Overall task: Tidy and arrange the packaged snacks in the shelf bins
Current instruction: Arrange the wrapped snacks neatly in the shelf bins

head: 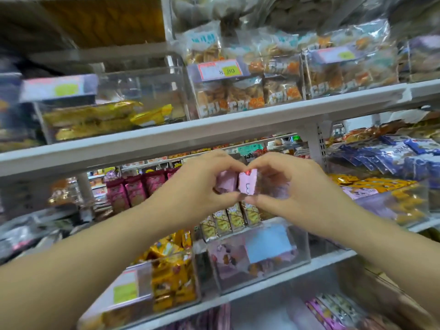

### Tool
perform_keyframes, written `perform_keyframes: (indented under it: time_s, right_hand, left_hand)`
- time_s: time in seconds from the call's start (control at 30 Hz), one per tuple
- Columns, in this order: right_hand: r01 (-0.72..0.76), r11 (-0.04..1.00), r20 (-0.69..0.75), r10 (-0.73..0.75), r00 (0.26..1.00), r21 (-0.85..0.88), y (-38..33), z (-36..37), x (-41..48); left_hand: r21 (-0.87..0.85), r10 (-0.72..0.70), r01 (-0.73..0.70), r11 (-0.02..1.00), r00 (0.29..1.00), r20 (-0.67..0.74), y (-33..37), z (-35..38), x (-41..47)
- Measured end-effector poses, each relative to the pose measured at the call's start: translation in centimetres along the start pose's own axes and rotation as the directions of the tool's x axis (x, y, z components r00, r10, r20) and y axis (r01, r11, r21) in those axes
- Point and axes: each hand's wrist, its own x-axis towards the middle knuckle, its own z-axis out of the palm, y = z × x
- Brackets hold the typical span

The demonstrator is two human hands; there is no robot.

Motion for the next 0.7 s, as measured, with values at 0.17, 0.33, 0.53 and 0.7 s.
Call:
perform_keyframes:
  time_s: [0.17,0.33,0.53,0.7]
  right_hand:
    - [0.063,0.998,0.037,-0.064,0.997,0.028,-4.1,1.0,-0.9]
    - [0.066,0.996,0.074,-0.070,0.995,0.057,-7.5,3.1,-3.7]
    - [-0.027,0.990,0.223,-0.005,0.975,0.137,-7.9,7.5,-10.0]
    - [-0.084,0.997,0.251,0.081,0.965,0.001,-4.2,12.4,-15.9]
  left_hand:
    - [0.021,-0.023,0.024,0.999,0.999,-0.041,1.5,-2.4,-4.7]
    - [0.018,-0.092,0.094,0.995,0.992,-0.083,3.0,-2.5,-10.6]
    - [-0.083,-0.165,0.168,0.982,0.986,0.038,3.1,0.4,-18.4]
    - [-0.014,-0.150,0.151,0.988,0.985,0.085,0.4,4.5,-25.3]
